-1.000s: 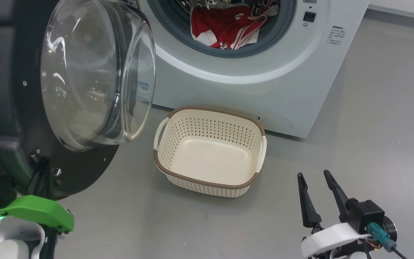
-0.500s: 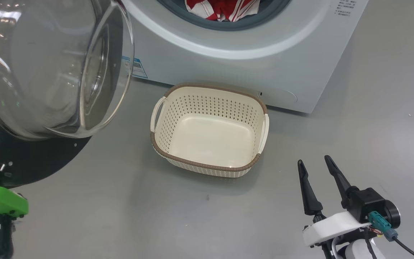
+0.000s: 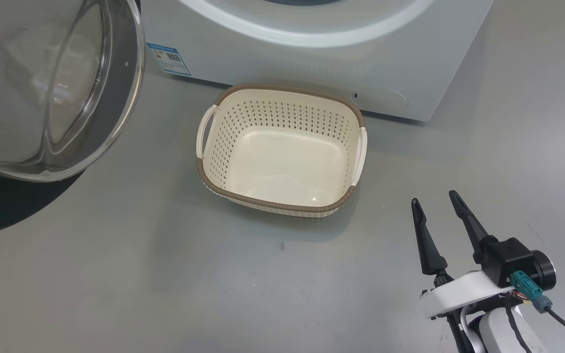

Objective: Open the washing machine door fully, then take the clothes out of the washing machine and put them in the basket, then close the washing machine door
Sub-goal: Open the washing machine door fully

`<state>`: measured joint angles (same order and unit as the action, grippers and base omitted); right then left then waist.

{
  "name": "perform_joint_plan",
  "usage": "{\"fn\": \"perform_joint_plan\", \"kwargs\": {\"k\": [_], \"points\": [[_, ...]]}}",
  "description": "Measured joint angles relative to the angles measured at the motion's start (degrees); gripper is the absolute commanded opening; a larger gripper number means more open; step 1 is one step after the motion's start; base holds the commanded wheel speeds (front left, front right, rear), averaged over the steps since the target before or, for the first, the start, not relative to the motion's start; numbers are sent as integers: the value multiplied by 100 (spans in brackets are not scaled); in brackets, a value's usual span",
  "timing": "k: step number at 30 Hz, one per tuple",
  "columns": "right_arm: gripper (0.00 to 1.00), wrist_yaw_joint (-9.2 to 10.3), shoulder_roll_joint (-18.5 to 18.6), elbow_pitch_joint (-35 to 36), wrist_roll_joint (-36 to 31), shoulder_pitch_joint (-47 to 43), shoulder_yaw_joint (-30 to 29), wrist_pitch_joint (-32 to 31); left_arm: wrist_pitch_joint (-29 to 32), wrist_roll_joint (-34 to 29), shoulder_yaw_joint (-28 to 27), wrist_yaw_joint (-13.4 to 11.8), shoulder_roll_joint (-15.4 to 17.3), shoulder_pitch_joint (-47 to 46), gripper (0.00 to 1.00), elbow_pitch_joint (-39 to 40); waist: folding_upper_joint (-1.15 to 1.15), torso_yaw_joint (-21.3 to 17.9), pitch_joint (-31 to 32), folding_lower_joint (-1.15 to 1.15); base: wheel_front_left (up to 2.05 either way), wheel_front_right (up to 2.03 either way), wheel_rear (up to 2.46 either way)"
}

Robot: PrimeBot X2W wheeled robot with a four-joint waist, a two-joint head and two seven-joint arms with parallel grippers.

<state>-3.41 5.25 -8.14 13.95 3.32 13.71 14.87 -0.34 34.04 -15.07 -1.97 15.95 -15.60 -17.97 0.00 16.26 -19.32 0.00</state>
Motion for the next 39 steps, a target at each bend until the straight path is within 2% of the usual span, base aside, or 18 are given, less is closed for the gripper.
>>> {"fn": "perform_joint_plan", "kwargs": {"k": [7, 19, 39], "points": [[100, 2, 38, 0, -26, 32, -65, 0, -83, 35, -96, 10, 142, -248, 0, -278, 0, -15, -188, 0, 0, 0, 0], [100, 2, 55, -56, -32, 116, -109, 0, -235, 16, 91, 134, 132, -355, 0, -766, 0, 33, -204, 0, 0, 0, 0], [100, -57, -140, -265, 114, 202, -111, 0, -654, -449, 822, 584, 4, -254, 0, -845, 0, -57, 652, 0, 0, 0, 0]]}}
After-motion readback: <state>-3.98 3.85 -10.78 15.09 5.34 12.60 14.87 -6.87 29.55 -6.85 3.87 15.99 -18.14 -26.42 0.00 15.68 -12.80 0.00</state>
